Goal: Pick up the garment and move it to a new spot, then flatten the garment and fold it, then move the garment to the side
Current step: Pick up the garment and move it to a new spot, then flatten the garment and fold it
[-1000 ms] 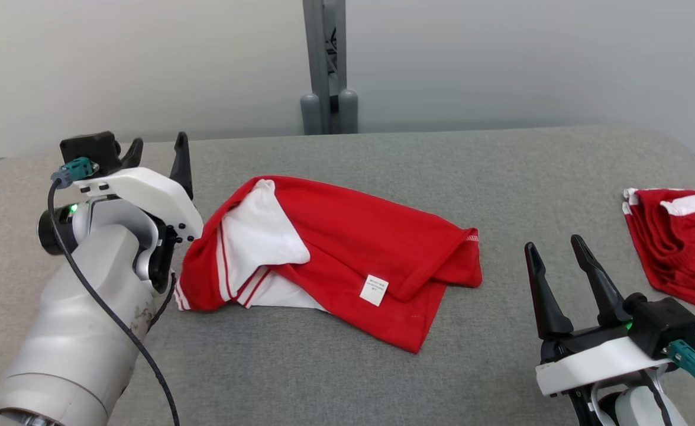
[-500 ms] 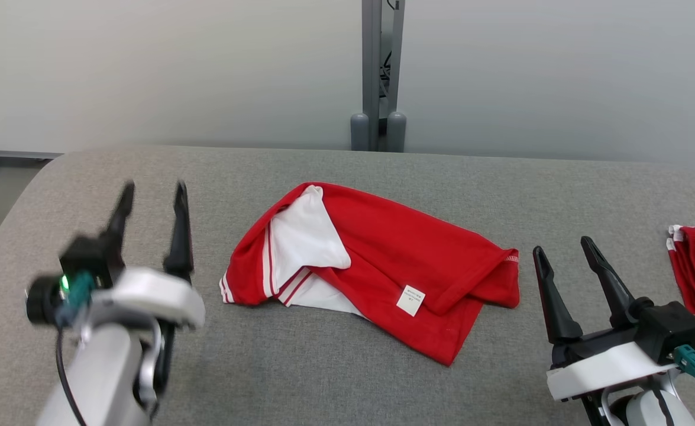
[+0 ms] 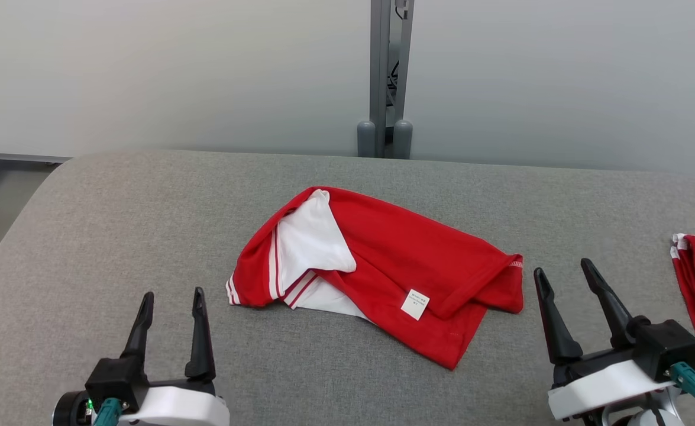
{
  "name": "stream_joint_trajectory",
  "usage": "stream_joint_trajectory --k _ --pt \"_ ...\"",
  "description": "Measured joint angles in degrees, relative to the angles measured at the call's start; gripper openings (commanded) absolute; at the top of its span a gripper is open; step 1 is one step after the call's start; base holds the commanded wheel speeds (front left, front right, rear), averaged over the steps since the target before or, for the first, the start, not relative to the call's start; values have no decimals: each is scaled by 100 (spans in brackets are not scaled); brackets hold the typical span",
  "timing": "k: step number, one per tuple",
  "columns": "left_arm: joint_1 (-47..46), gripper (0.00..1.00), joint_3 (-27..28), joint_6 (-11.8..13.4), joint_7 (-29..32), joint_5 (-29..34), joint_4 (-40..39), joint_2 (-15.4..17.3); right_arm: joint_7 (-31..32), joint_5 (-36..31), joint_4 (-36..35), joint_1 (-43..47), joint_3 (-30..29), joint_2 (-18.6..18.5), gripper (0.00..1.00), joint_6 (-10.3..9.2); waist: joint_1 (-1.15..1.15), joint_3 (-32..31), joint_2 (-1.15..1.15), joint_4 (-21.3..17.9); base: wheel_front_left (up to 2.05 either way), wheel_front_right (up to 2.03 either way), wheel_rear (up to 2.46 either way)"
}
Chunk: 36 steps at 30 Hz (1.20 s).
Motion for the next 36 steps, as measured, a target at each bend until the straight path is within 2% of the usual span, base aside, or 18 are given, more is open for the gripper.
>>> stream_joint_trajectory --k 6,14,21,26,31,36 --pt "62 100 60 -200 0 180 99 -99 0 162 56 62 5 25 100 0 0 -3 0 66 0 0 0" --pt "29 100 -53 -218 0 110 178 -103 -1 131 269 -174 404 -185 100 0 0 139 0 289 0 0 0" --pt "-41 100 -490 -67 0 -68 200 -103 0 185 1241 -687 1220 -786 100 1 0 467 0 561 0 0 0" --pt "-97 100 -857 98 0 -224 172 -105 -1 347 1979 -1146 1617 -1072 100 0 0 716 0 828 0 0 0" --pt "-142 100 -1033 218 0 -570 104 -101 0 410 2453 -1436 1862 -1202 100 1 0 927 0 1103 0 0 0" --pt "-231 100 -1141 305 0 -636 30 -107 0 436 3006 -1604 1965 -1318 100 1 0 1090 0 1344 0 0 0"
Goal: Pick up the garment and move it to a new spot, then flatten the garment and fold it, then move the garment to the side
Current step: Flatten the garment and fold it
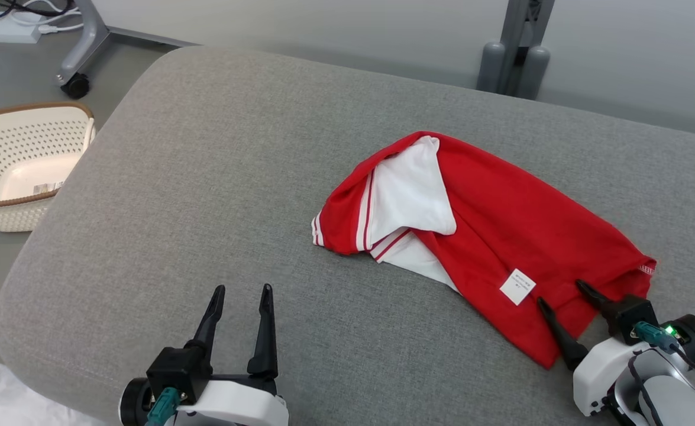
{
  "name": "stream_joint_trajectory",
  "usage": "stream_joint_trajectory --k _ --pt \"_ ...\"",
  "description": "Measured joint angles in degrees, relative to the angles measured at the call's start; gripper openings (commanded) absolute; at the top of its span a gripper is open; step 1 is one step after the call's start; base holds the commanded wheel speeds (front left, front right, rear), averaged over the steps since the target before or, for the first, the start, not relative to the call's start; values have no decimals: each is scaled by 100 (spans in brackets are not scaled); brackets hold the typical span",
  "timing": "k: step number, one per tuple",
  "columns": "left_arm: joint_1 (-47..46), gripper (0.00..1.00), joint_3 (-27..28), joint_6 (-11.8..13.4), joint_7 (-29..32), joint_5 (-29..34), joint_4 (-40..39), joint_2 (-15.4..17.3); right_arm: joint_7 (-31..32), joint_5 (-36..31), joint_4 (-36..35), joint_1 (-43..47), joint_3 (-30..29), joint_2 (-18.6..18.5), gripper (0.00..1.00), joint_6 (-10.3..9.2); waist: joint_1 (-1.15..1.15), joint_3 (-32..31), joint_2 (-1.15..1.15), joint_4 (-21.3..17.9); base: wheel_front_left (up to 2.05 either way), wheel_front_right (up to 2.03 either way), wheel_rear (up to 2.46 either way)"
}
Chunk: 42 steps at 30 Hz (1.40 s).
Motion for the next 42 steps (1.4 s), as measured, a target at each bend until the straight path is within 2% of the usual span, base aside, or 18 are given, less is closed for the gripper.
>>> stream_joint_trajectory --k 12,13,14,15,16,26,32,42 --pt "23 100 -4 53 0 -11 -20 2 -33 205 623 -198 98 76 100 0 0 52 0 142 0 0 0" --pt "23 100 -5 54 0 -11 -16 2 -38 234 659 -204 122 92 81 0 0 49 0 133 0 0 0" --pt "22 100 -7 54 0 -11 -13 2 -45 267 697 -216 149 108 81 0 0 44 0 121 0 0 0" --pt "22 100 -11 55 0 -11 -10 2 -46 286 722 -228 167 113 25 0 0 39 0 109 0 0 0" --pt "21 100 -13 56 0 -11 -8 2 -46 310 734 -233 187 119 0 0 0 32 0 94 0 0 0" --pt "23 100 65 43 0 -1 63 1 -7 375 736 -180 -87 68 0 8 0 -131 0 -126 0 0 0" --pt "38 100 146 -51 0 9 155 1 -2 380 557 -96 -361 42 0 7 0 -349 0 -271 0 0 0" --pt "170 100 289 -247 0 41 318 3 -1 457 343 42 -226 -14 0 3 0 -781 0 -566 0 0 0"
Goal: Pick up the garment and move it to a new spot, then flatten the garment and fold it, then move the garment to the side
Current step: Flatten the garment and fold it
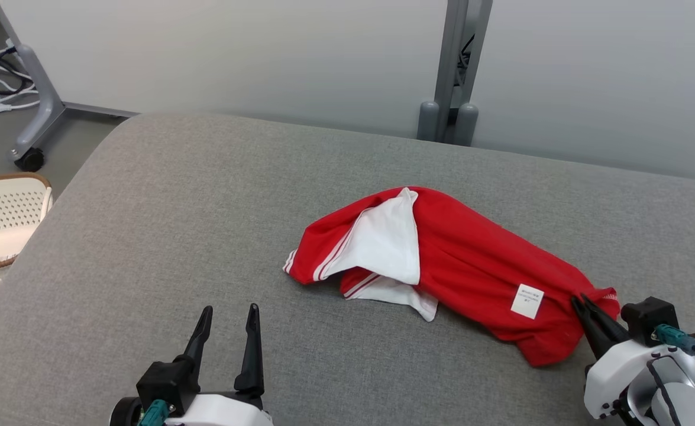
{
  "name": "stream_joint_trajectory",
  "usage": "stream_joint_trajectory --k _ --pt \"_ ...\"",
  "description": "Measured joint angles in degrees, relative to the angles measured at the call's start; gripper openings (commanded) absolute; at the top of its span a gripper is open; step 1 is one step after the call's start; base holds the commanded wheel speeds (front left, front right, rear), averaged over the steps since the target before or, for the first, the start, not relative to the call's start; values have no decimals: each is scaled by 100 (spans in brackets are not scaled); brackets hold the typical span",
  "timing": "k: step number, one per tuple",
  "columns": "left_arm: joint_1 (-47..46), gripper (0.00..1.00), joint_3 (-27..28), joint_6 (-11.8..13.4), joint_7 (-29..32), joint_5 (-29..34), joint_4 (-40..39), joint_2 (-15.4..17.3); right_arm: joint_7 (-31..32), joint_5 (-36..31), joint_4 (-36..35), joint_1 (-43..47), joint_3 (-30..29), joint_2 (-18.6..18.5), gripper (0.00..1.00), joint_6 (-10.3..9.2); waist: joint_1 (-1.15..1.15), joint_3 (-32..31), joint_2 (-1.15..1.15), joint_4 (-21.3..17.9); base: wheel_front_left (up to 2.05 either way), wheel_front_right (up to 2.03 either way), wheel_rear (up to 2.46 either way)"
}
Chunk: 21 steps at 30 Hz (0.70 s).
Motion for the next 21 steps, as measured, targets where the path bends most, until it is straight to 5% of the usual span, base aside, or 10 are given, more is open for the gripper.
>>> stream_joint_trajectory --k 12,13,14,15,21 --pt "68 100 8 -42 0 -24 31 -1 439 818 -409 264 740 -169 0 -2 0 -133 0 -329 0 0 0" --pt "68 100 4 -42 0 -38 32 -1 500 921 -455 302 801 -191 5 -2 0 -120 0 -348 0 0 0" --pt "66 100 0 -41 0 -44 34 -2 512 1016 -489 336 813 -201 44 -2 0 -106 0 -365 0 0 0" --pt "64 100 -7 -41 0 -45 41 -2 520 1077 -492 350 821 -224 100 -2 0 -91 0 -379 0 0 0" --pt "53 100 -38 -18 0 -53 67 -1 353 1134 -347 289 600 -330 100 -3 0 -49 0 -417 0 0 0"
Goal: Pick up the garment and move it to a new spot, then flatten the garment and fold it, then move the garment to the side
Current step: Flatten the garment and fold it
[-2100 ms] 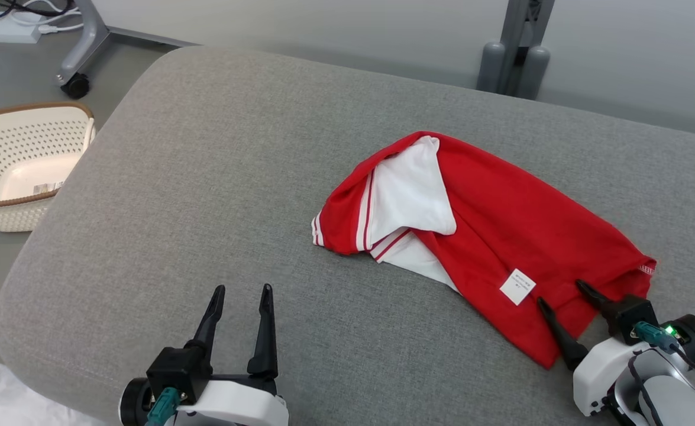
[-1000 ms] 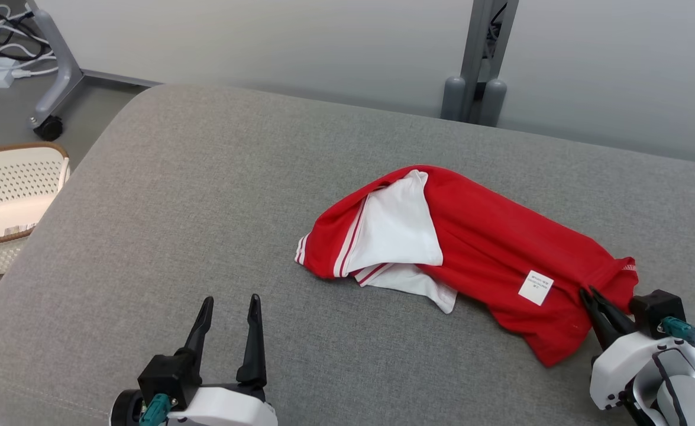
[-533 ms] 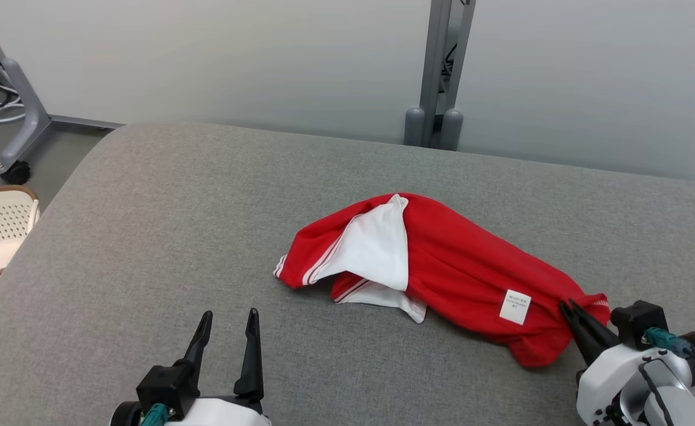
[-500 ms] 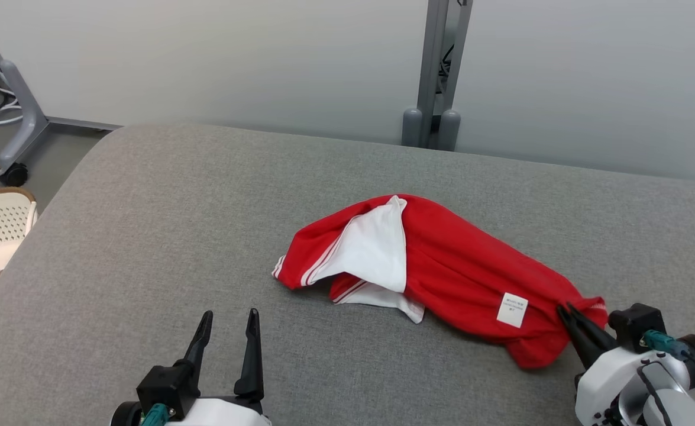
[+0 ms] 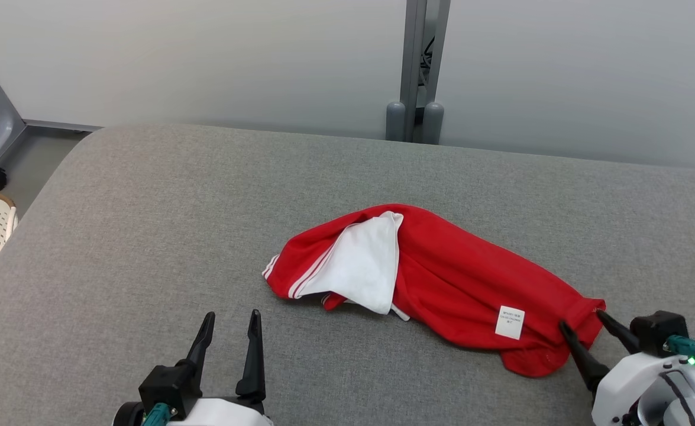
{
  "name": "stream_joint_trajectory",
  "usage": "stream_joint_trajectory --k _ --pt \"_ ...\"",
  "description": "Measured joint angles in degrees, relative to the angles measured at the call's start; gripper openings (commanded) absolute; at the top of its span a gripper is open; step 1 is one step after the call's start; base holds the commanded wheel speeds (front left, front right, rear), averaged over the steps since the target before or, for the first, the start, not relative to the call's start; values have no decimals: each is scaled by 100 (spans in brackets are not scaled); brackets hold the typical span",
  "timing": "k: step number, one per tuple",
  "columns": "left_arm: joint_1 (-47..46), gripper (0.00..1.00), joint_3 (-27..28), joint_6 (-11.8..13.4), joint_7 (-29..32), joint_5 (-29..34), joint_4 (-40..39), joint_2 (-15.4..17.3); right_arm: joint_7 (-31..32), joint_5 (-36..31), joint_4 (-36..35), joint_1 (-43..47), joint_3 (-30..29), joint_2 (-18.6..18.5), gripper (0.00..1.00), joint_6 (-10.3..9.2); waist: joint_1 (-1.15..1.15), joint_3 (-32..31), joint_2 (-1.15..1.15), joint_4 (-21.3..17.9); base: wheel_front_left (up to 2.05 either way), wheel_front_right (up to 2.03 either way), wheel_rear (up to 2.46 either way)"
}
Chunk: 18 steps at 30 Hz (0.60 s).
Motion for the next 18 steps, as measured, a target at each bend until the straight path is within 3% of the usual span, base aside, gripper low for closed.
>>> stream_joint_trajectory --k 9,12,18 --pt "-78 100 -42 24 0 -41 -3 0 -326 -656 -226 -166 -745 119 100 0 0 42 0 -26 0 0 0" --pt "-81 100 -66 45 0 -44 -26 -1 -338 -1007 -868 -48 -1038 204 100 0 0 75 0 -36 0 0 0" --pt "-114 100 -143 85 0 -86 -55 -1 -341 -1642 -1823 684 -946 308 100 0 0 164 0 -47 0 0 0"
